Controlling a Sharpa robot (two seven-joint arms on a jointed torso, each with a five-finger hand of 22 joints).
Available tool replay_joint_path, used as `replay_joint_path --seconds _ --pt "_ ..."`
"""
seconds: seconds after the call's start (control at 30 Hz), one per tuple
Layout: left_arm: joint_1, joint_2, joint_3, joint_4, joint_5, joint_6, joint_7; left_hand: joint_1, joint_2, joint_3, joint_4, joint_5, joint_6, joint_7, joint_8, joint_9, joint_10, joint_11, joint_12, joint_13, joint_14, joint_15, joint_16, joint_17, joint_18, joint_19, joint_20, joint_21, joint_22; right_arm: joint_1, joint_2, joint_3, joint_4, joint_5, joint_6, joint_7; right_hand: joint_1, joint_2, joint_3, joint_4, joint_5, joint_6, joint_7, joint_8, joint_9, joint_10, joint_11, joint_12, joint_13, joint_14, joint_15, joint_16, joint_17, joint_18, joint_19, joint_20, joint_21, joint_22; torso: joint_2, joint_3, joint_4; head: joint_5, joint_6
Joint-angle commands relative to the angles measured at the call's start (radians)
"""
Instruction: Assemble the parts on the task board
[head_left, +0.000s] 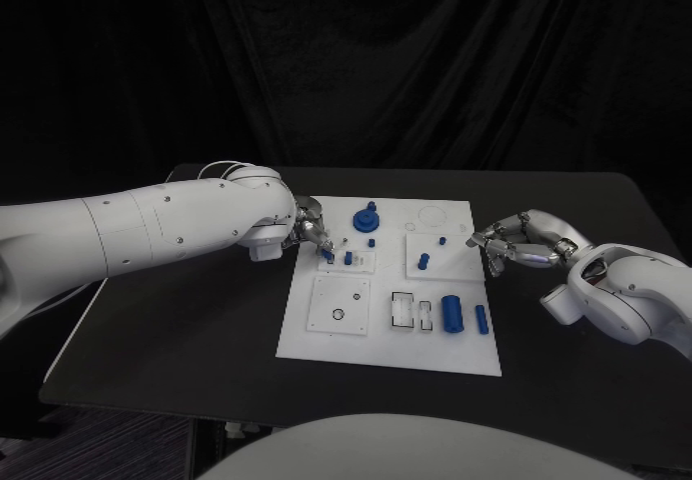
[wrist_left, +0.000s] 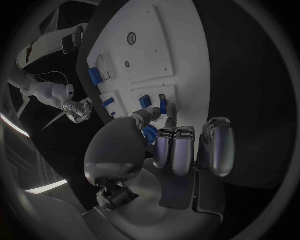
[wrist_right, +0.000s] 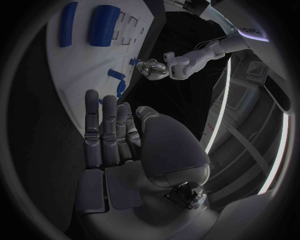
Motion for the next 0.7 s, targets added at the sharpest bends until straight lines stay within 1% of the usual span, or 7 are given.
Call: replay_joint_path --seconds 0.03,0.13,0.33,0.47,0.7 --pt "-0.003 0.001 0.000 0.003 0.004 0.004 0.015 -0.002 0.007 0.014 -0.008 0.002 0.006 -0.016 -0.003 -0.001 0.104 -0.004 0.004 0.263 0.108 -0.007 0.003 0.263 0.011 -0.004 0.000 -0.006 0.101 -0.002 0.000 0.001 0.000 -0.003 0.012 -0.018 0.000 0.009 -0.002 0.001 0.004 -0.002 -0.001 0.003 0.001 -0.001 0.002 0.003 -0.001 -0.008 0.000 0.005 -0.001 0.018 0.005 0.000 -0.006 -0.001 0.000 0.0002 -0.0011 0.000 0.000" --pt "-0.004 0.000 0.000 0.005 0.004 0.003 0.016 -0.002 0.008 0.015 -0.008 0.002 0.006 -0.016 -0.003 -0.001 0.104 -0.004 0.004 0.263 0.108 -0.007 0.003 0.263 0.012 -0.005 0.000 -0.009 0.099 -0.003 0.000 0.001 0.000 -0.003 0.012 -0.019 0.000 0.009 -0.002 0.001 0.004 -0.002 -0.001 0.003 0.001 -0.002 0.002 0.003 -0.001 -0.009 0.000 0.005 -0.002 0.018 0.005 0.000 -0.006 -0.001 0.000 0.0000 -0.0018 0.001 0.000" --pt "-0.005 -0.002 0.000 0.010 0.004 0.004 0.016 -0.002 0.008 0.015 -0.008 0.002 0.006 -0.016 -0.003 -0.001 0.104 -0.004 0.004 0.263 0.108 -0.007 0.003 0.263 0.012 -0.006 0.000 -0.010 0.098 -0.003 0.000 0.001 0.000 -0.003 0.017 -0.022 0.000 0.009 -0.002 0.001 0.004 -0.002 -0.001 0.003 0.001 -0.002 0.002 0.003 -0.002 -0.009 0.000 0.005 -0.002 0.018 0.005 0.000 -0.007 -0.002 0.000 0.0004 -0.0003 0.000 0.000" --pt "-0.006 -0.002 0.000 0.012 0.004 0.004 0.016 -0.002 0.008 0.016 -0.009 0.002 0.006 -0.016 -0.004 -0.002 0.104 -0.004 0.004 0.263 0.108 -0.007 0.003 0.263 0.013 -0.007 0.000 -0.011 0.097 -0.003 0.001 0.001 0.000 -0.003 0.020 -0.024 0.000 0.009 -0.002 0.001 0.004 -0.002 -0.001 0.003 0.001 -0.002 0.002 0.003 -0.002 -0.009 0.000 0.005 -0.002 0.018 0.005 0.000 -0.007 -0.002 0.000 0.0008 -0.0017 0.001 0.000" --pt "-0.008 -0.001 0.000 0.012 0.004 0.008 0.018 -0.002 0.008 0.020 -0.011 0.003 0.006 -0.016 -0.004 -0.003 0.104 -0.004 0.004 0.263 0.108 -0.006 0.003 0.263 0.014 -0.010 0.000 -0.015 0.094 -0.003 0.001 0.001 0.001 -0.003 0.023 -0.027 0.001 0.009 -0.002 0.000 0.005 -0.002 -0.002 0.004 0.001 -0.003 0.002 0.003 -0.002 -0.009 0.000 0.005 -0.002 0.018 0.005 0.000 -0.007 -0.002 0.000 0.0007 0.0007 0.000 0.000"
